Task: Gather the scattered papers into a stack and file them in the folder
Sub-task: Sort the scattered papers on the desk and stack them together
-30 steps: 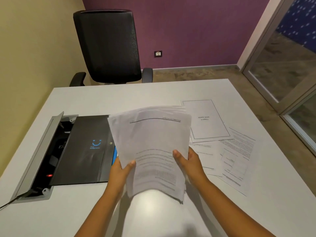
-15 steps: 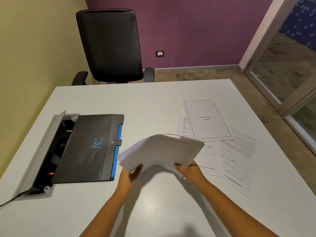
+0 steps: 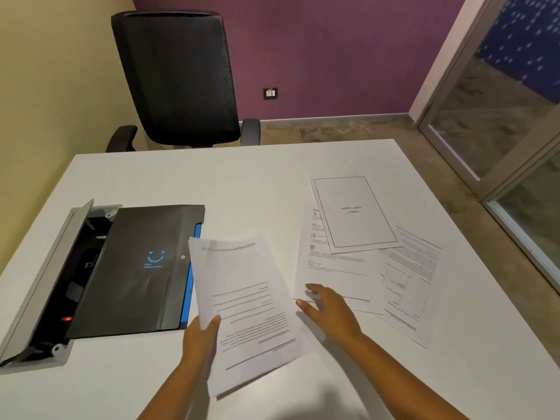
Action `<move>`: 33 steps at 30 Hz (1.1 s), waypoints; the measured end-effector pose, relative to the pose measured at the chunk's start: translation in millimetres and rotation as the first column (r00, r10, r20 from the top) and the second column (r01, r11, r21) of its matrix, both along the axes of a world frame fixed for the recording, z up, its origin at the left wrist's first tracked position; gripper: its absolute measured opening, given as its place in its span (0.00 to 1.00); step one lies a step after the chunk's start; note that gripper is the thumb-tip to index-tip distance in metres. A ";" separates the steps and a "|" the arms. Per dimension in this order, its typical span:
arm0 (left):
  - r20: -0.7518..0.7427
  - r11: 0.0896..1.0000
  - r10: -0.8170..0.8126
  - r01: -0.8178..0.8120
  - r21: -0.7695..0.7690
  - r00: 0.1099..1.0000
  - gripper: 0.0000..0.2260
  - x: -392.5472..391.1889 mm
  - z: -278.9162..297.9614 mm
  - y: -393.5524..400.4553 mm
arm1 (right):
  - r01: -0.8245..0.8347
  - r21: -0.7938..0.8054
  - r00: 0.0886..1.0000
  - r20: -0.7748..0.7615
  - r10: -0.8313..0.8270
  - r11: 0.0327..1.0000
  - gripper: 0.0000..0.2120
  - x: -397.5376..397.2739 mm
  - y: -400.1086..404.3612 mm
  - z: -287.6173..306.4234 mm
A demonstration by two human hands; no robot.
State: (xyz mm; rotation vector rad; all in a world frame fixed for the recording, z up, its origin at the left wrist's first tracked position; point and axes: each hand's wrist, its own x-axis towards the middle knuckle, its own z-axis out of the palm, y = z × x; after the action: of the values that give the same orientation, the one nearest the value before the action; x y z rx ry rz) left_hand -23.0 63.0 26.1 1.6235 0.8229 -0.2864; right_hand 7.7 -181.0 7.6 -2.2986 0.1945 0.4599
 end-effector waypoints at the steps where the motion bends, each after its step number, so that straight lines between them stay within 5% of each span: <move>1: -0.022 1.000 0.018 -0.019 -0.017 1.000 0.19 -0.1 -1.6 2.6 | -0.072 -0.160 0.997 0.019 0.076 0.984 0.35 -2.1 -4.8 -4.9; 4: -0.044 0.999 0.050 -0.051 -0.020 0.998 0.19 3.3 -6.8 9.1 | -0.212 -0.420 0.977 -0.082 0.196 0.882 0.56 -8.4 -25.9 -23.0; 6: -0.050 0.999 0.025 -0.026 -0.024 0.998 0.19 6.4 -7.5 9.9 | -0.240 -0.490 0.971 -0.140 0.197 0.838 0.58 -15.0 -37.4 -31.3; 11: -0.062 1.000 -0.007 0.005 -0.029 0.998 0.18 14.9 -11.0 7.2 | -0.137 -0.552 0.990 -0.095 0.101 0.822 0.29 -36.8 -49.8 -30.4; 22: 0.017 0.997 -0.013 0.012 0.072 1.000 0.17 29.1 -9.8 -3.7 | -0.095 -0.574 0.991 0.025 0.134 0.813 0.24 9.5 -51.6 -19.5; 33: -0.030 0.904 -0.042 0.050 0.425 0.999 0.21 28.3 -29.3 6.9 | -0.239 -0.531 0.968 -0.202 0.152 0.813 0.31 91.1 -45.8 -26.6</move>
State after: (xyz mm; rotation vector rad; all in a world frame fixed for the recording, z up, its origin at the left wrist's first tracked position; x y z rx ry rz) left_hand 5.3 69.9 -3.2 2.0543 0.9066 -0.1606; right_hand 98.8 -226.8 -19.0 -2.8728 0.1806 0.7672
